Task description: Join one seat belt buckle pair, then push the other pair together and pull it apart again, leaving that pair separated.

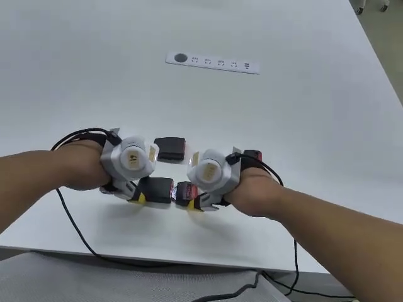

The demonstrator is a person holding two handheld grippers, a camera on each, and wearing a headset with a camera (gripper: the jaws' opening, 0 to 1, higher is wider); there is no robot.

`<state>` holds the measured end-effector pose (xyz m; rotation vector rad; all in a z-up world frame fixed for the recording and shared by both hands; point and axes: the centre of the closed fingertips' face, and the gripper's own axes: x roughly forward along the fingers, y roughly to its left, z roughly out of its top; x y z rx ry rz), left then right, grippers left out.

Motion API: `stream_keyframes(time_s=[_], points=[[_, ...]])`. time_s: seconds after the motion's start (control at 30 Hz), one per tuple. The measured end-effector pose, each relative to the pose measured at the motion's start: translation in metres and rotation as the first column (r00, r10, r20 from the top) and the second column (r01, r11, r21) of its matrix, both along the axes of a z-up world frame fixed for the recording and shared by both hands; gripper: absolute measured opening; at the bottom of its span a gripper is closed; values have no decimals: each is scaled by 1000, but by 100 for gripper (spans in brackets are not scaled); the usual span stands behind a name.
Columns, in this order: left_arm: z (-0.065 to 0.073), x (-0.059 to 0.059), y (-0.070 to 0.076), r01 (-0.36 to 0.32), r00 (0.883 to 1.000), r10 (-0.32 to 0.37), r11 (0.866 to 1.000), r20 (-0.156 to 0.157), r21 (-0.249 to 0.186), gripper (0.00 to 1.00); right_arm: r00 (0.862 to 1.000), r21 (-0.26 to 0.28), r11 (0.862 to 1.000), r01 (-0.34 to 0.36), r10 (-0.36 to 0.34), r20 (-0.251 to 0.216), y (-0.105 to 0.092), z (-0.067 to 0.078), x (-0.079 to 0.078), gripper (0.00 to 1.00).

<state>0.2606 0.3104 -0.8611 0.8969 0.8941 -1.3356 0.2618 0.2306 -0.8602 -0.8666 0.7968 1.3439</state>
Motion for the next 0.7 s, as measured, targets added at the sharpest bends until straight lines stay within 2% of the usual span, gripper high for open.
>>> stream_keyframes(time_s=[0.03, 0.13, 0.5, 0.7], points=[[1, -1, 0, -11, 1000, 11, 1000, -5, -15, 30, 1000, 8, 1000, 10, -10, -13, 0, 1, 0, 32], [3, -1, -1, -12, 1000, 12, 1000, -5, -22, 30, 1000, 0, 1000, 2, -2, -2, 1, -1, 0, 32], [6, -2, -3, -7, 1000, 7, 1000, -12, 11, 31, 1000, 17, 1000, 1, -1, 5, 1, -2, 0, 32], [7, -2, -3, -18, 1000, 18, 1000, -9, 2, 31, 1000, 15, 1000, 5, -5, 8, 0, -2, 1, 32]])
